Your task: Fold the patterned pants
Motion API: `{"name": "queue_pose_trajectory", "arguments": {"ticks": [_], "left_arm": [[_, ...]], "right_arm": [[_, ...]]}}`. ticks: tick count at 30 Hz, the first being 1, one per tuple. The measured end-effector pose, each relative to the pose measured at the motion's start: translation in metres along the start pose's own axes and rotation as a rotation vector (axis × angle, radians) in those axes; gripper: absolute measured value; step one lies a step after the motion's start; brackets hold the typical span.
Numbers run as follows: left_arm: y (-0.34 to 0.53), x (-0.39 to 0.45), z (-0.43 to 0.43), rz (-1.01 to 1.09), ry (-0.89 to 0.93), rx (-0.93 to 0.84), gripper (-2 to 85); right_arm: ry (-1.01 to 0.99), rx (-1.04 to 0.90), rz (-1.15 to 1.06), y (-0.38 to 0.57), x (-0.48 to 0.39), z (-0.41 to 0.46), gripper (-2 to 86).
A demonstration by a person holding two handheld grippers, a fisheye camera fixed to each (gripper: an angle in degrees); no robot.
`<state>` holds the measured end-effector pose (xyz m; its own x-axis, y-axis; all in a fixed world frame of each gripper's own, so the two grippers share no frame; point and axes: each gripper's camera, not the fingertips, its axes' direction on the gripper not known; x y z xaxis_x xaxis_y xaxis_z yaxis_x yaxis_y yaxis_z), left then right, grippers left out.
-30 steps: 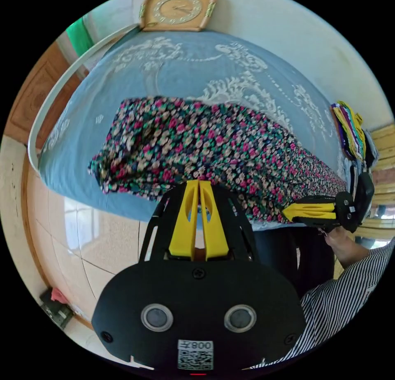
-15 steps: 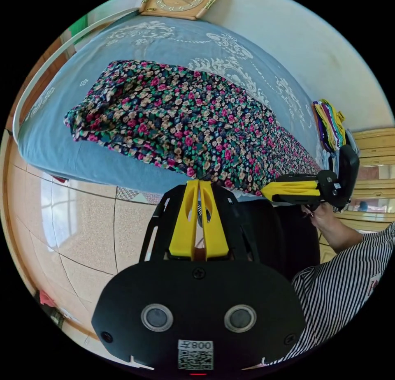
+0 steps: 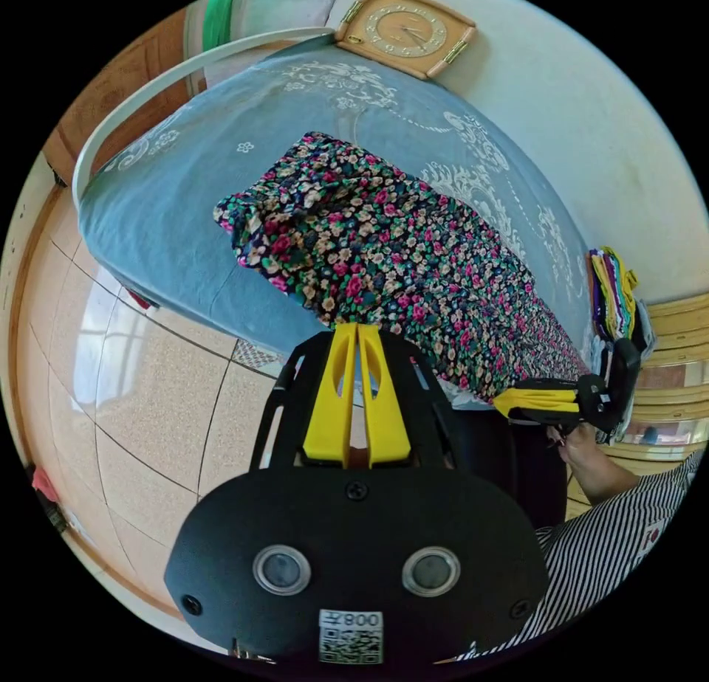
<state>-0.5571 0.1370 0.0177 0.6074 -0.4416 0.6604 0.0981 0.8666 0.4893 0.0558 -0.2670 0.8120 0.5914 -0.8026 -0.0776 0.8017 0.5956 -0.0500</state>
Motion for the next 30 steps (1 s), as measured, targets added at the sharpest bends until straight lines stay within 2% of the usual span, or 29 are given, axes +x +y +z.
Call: {"name": "queue_pose_trajectory", "arguments": {"ticks": [5,9,12,16,21,24,27,30], "left_arm": [[-0.022,0.032,-0.018,0.079,0.017,0.159,0.1],[-0.062,0.059,-0.004,0.102,-0.086,0.144,0.2],[-0.088,0.073,0.018,0.079,-0.201,0.051,0.2],[-0.097,0.088,0.021,0.036,-0.153,0.049,0.2],[-0.088,0.124,0.007,0.072,-0.099,0.156,0.2],[-0.098,0.138,0.021,0.038,-0.101,0.035,0.2],[-0.092,0.162,0.005,0.036,-0.107,0.123,0.2],[-0.076,0.193,-0.013,0.075,-0.073,0.196,0.3]], "right_arm": [[-0.049,0.033,0.027,0.029,0.008,-0.013,0.2],[-0.035,0.099,0.065,0.056,0.014,-0.03,0.2],[-0.006,0.088,0.127,0.08,0.026,-0.03,0.2],[-0.069,0.109,0.156,0.112,0.037,-0.027,0.1],[-0.039,0.106,0.138,0.143,0.035,-0.03,0.1],[-0.057,0.107,0.15,0.163,0.038,-0.031,0.1],[-0.049,0.09,0.16,0.184,0.038,-0.037,0.1],[-0.026,0.16,0.182,0.22,0.036,-0.055,0.1]]}}
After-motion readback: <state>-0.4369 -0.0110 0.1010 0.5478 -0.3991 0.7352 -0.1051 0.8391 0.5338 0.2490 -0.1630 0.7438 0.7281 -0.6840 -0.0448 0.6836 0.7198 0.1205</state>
